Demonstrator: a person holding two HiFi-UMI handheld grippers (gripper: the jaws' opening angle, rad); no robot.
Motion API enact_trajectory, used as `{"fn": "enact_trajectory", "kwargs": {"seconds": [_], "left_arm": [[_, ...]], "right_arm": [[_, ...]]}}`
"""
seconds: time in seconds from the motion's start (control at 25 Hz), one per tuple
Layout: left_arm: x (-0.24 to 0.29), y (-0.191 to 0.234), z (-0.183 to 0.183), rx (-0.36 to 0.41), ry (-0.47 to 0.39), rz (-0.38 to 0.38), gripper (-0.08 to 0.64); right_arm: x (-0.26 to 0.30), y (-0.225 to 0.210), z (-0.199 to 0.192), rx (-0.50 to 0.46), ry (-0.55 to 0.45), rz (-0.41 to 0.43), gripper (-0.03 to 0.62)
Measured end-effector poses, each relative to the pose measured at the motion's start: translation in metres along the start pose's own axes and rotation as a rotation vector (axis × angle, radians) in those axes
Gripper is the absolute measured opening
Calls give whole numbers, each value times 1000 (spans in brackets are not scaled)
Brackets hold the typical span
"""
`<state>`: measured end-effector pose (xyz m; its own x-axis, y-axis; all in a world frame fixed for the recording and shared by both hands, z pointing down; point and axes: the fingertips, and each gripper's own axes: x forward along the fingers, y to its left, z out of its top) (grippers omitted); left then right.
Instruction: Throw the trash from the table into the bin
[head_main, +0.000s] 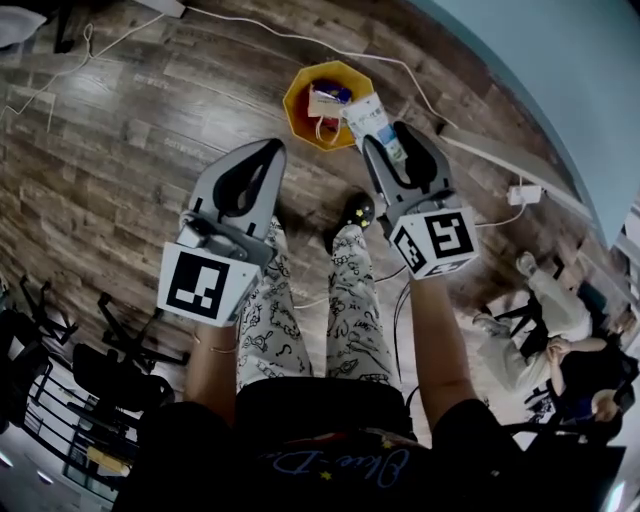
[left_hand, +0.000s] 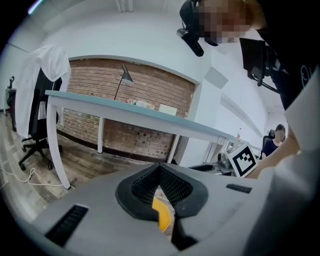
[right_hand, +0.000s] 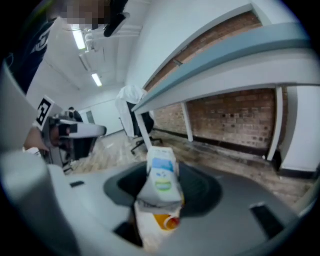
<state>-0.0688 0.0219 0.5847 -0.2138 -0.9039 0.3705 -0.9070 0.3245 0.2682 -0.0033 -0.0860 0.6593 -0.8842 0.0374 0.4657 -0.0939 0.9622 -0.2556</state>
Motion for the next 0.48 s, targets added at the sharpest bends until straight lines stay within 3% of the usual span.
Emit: {"fn": "enact_trajectory", "kwargs": {"seconds": [0.2, 0.48], "left_arm": [[13, 6, -13, 39, 9, -12, 8], [18, 9, -21, 19, 1, -17, 8]], "right_arm": [[12, -11, -24, 41, 27, -19, 204], [36, -19, -51, 63, 71, -17, 204]]}}
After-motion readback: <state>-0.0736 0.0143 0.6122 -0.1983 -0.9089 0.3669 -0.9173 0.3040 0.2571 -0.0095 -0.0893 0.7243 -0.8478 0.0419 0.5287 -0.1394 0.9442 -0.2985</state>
